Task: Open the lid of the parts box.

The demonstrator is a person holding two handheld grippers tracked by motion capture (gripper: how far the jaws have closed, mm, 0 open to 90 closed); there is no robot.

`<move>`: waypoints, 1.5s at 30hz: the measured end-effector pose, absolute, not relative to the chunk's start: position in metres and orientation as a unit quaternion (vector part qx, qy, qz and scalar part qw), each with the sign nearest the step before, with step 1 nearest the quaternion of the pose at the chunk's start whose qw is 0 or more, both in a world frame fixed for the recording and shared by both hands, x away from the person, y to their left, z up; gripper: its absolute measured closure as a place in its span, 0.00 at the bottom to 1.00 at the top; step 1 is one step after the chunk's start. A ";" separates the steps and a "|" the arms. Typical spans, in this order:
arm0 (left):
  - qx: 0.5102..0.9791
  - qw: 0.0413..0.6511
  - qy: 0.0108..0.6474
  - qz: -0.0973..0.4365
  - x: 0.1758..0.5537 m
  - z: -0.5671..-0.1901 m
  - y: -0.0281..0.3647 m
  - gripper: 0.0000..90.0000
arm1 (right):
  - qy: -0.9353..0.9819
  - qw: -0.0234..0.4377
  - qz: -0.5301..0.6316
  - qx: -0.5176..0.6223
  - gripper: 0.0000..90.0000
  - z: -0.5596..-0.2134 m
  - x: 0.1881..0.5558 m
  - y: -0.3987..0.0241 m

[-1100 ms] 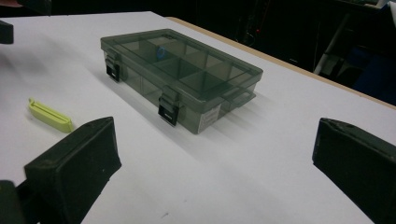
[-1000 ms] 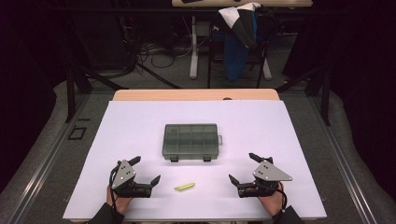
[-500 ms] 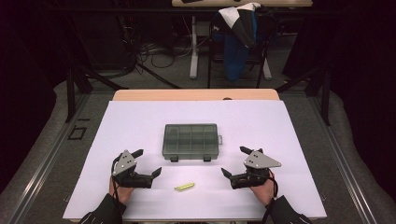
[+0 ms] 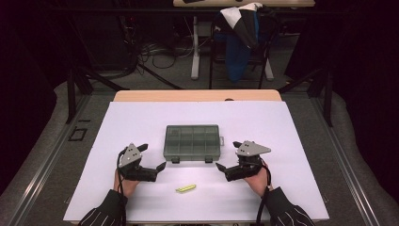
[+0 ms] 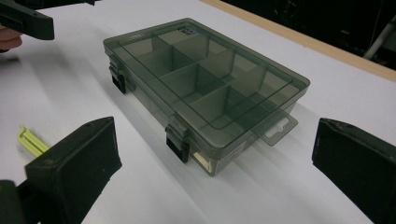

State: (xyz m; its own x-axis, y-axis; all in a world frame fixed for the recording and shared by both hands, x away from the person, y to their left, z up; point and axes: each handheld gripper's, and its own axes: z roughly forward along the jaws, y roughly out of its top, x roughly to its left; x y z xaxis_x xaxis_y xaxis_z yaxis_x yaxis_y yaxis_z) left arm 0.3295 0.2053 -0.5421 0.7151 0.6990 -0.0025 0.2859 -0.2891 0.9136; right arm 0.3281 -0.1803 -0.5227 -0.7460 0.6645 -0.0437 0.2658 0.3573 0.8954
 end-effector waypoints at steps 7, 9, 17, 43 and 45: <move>0.789 0.495 0.309 0.194 0.346 -0.543 0.200 0.00 | 0.811 0.168 0.472 0.303 0.01 -0.525 0.348 -0.173; 0.793 0.494 0.303 0.189 0.349 -0.544 0.199 0.00 | 0.814 0.162 0.468 0.303 0.02 -0.525 0.353 -0.171; 0.806 0.477 0.299 0.180 0.357 -0.545 0.195 0.00 | 0.821 0.142 0.458 0.310 0.04 -0.524 0.365 -0.170; 0.840 0.452 0.269 0.133 0.366 -0.557 0.197 0.28 | 0.858 0.127 0.398 0.297 0.46 -0.543 0.372 -0.164; 0.839 0.455 0.269 0.128 0.367 -0.558 0.198 0.32 | 0.862 0.128 0.393 0.294 0.46 -0.545 0.372 -0.163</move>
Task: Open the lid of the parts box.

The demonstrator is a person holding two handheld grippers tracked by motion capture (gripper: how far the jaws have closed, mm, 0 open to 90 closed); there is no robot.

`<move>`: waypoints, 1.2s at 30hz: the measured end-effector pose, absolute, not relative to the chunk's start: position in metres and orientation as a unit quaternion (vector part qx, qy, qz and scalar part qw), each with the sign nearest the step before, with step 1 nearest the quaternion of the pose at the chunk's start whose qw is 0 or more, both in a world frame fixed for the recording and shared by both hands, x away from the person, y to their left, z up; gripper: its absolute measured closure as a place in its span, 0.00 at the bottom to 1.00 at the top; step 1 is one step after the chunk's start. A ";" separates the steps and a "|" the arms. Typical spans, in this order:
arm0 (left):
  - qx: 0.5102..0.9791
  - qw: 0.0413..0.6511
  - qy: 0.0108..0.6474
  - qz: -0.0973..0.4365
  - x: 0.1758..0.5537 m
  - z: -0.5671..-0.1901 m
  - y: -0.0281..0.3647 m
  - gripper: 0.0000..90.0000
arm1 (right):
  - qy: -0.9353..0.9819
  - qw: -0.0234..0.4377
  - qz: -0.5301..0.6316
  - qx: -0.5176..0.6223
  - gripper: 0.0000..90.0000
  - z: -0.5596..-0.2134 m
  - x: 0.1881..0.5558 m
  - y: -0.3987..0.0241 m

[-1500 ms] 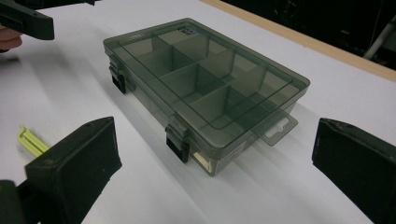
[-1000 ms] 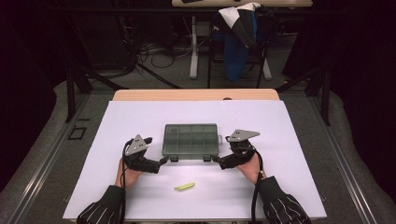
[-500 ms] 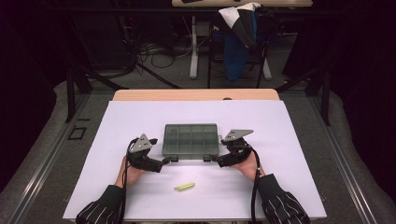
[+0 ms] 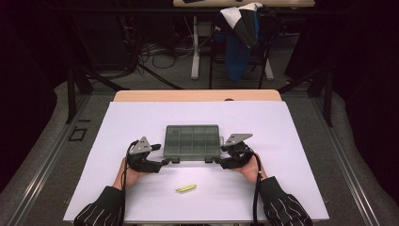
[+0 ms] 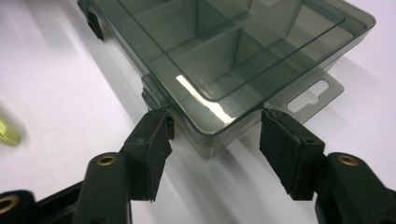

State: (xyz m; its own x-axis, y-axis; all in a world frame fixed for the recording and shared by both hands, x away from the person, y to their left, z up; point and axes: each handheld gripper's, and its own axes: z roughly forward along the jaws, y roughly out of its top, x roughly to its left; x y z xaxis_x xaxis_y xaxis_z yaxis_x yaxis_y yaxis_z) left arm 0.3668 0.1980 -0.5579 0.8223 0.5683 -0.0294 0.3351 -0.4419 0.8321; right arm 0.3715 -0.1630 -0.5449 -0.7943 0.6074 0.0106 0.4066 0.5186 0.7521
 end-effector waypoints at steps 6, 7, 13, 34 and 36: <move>0.848 0.436 0.266 0.144 0.367 -0.562 0.197 0.40 | 0.863 0.130 0.387 0.296 0.50 -0.547 0.371 -0.163; 0.851 0.429 0.265 0.149 0.367 -0.562 0.197 0.40 | 0.863 0.132 0.387 0.296 0.51 -0.547 0.371 -0.163; 0.852 0.430 0.261 0.143 0.367 -0.564 0.198 0.46 | 0.861 0.135 0.392 0.294 0.52 -0.548 0.370 -0.164; 0.848 0.438 0.262 0.142 0.366 -0.564 0.195 0.49 | 0.861 0.135 0.390 0.296 0.50 -0.548 0.370 -0.163; 0.848 0.438 0.261 0.144 0.366 -0.564 0.194 0.48 | 0.860 0.136 0.393 0.295 0.50 -0.549 0.370 -0.163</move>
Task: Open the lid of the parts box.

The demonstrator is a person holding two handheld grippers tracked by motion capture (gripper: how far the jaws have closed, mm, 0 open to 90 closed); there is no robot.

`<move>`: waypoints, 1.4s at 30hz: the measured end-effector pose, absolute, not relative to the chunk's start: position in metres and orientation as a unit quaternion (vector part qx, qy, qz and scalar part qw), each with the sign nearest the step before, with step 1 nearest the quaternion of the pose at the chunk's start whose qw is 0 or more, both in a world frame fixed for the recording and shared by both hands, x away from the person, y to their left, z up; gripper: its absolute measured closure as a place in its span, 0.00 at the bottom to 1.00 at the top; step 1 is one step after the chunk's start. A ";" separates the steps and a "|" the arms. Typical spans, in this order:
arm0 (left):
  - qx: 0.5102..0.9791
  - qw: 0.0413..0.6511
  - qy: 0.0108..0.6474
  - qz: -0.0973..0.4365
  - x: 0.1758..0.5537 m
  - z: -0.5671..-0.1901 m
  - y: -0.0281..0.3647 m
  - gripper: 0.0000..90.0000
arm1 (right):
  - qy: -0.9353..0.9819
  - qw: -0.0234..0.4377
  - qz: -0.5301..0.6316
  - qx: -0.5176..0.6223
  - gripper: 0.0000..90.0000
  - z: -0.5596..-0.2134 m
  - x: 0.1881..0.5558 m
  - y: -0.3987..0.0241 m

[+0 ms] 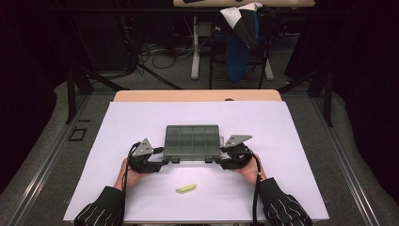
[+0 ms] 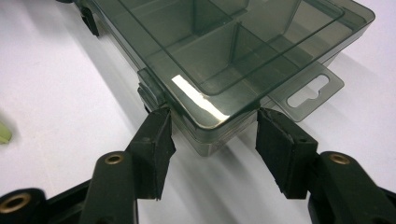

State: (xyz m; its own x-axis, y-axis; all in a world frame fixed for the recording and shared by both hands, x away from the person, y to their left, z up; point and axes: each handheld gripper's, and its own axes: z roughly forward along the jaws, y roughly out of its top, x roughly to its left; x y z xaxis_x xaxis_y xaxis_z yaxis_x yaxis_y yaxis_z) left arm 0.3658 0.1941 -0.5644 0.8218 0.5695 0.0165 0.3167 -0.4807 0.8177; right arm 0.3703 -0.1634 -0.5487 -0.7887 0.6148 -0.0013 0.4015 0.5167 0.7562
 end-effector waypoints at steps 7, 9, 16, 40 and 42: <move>0.849 0.436 0.261 0.146 0.366 -0.565 0.193 0.47 | 0.860 0.136 0.392 0.295 0.49 -0.549 0.370 -0.163; 0.849 0.437 0.261 0.144 0.366 -0.565 0.193 0.47 | 0.860 0.136 0.392 0.296 0.49 -0.549 0.370 -0.163; 0.849 0.436 0.262 0.143 0.366 -0.564 0.193 0.47 | 0.860 0.137 0.391 0.299 0.46 -0.551 0.371 -0.162; 0.849 0.437 0.266 0.134 0.368 -0.564 0.194 0.47 | 0.858 0.131 0.395 0.301 0.47 -0.552 0.371 -0.162; 0.848 0.436 0.268 0.136 0.368 -0.564 0.194 0.45 | 0.855 0.130 0.398 0.305 0.45 -0.551 0.372 -0.163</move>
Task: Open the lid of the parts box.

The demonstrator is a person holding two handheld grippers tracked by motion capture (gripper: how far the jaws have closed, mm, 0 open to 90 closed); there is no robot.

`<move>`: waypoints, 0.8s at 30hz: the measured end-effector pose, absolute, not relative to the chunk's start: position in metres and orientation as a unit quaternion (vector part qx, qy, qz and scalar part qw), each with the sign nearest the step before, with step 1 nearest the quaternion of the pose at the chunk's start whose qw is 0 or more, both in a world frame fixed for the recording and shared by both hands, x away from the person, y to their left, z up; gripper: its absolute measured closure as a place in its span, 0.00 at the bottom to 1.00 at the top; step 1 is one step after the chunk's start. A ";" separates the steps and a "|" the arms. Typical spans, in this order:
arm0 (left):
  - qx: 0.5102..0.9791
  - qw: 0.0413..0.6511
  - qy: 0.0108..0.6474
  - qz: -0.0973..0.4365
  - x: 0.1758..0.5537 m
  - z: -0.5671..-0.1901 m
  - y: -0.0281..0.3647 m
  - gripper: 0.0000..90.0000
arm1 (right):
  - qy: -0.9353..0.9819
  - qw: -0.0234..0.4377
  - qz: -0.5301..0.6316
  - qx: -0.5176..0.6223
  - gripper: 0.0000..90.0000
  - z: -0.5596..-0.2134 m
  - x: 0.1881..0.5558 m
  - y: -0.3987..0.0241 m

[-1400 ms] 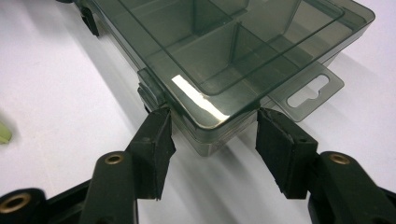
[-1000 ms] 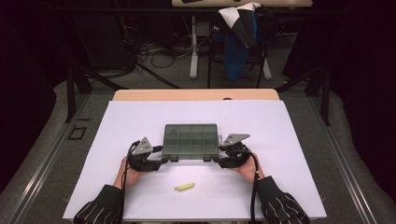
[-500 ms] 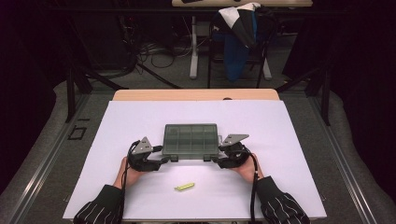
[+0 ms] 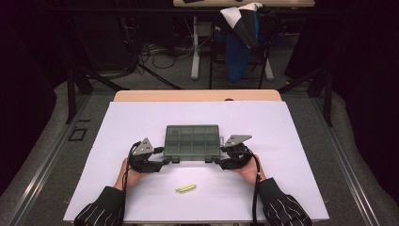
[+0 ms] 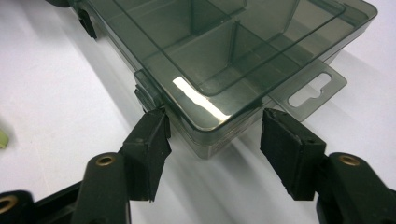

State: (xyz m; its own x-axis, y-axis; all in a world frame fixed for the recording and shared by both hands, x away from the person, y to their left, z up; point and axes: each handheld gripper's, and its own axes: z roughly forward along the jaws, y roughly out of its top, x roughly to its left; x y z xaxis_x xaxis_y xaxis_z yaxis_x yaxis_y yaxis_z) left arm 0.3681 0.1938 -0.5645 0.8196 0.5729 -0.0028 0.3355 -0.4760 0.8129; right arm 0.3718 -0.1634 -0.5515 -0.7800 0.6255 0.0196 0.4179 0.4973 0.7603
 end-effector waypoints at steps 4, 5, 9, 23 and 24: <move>0.849 0.436 0.265 0.136 0.368 -0.565 0.193 0.46 | 0.855 0.135 0.400 0.302 0.45 -0.551 0.371 -0.163; 0.850 0.435 0.265 0.136 0.368 -0.565 0.193 0.46 | 0.855 0.135 0.400 0.302 0.45 -0.551 0.371 -0.163; 0.849 0.436 0.266 0.136 0.368 -0.565 0.193 0.46 | 0.854 0.137 0.400 0.303 0.46 -0.550 0.371 -0.162; 0.845 0.442 0.275 0.127 0.367 -0.564 0.194 0.48 | 0.853 0.137 0.401 0.304 0.46 -0.551 0.370 -0.162; 0.846 0.441 0.273 0.128 0.367 -0.564 0.194 0.48 | 0.854 0.136 0.399 0.304 0.46 -0.550 0.370 -0.162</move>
